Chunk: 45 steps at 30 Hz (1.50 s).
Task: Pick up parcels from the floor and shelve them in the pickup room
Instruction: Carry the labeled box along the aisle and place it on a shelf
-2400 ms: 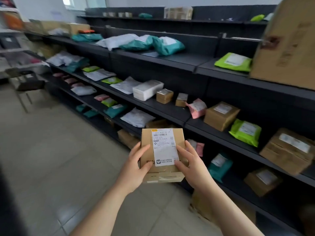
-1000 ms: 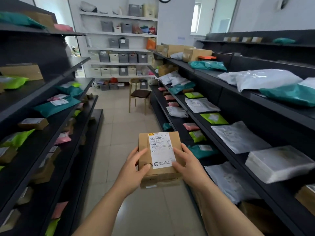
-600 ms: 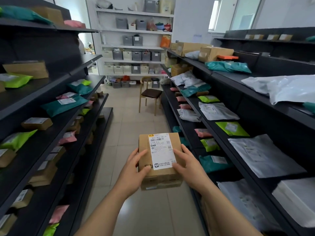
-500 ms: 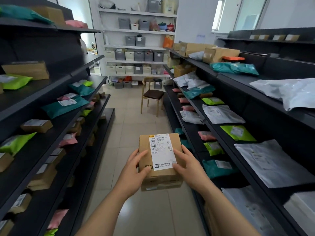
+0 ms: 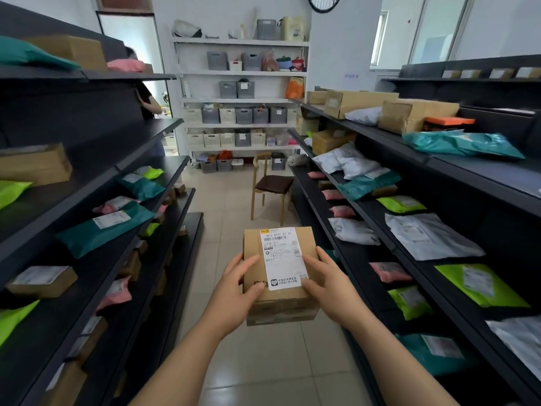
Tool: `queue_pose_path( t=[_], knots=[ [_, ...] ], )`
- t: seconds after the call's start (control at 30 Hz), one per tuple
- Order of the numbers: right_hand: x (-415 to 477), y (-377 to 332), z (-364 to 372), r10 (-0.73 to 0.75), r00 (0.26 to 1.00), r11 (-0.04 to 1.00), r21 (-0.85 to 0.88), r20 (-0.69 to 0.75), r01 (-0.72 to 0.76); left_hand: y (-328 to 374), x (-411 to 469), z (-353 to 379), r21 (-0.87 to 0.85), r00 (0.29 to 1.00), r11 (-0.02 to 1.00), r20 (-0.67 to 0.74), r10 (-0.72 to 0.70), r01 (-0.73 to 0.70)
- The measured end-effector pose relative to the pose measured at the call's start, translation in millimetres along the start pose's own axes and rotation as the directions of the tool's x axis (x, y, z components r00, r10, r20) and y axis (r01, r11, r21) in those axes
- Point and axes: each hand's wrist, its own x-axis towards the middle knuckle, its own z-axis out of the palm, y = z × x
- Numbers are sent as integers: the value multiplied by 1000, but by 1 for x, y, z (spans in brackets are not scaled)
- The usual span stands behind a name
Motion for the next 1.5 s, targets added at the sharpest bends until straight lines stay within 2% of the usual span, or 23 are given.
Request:
queue_pose_path(
  t=[0.4,0.93,1.07,1.5],
  knots=[
    [157,13,31,12,999,1000,2,30,-12,-44,152,-27,10,999,999,10,-36,36],
    [432,61,0,-98,984,995,14,151,96,-56,400,-4,-4,981,996,-174,-85,86],
    [484,72,-2,-83,978,997,6,192,83,-64,447,2,-8,974,994,-200,-106,106],
    [651,77,46,-73,966,997,-2,248,75,-117,600,-41,-4,962,989,-231,-147,150]
  ],
)
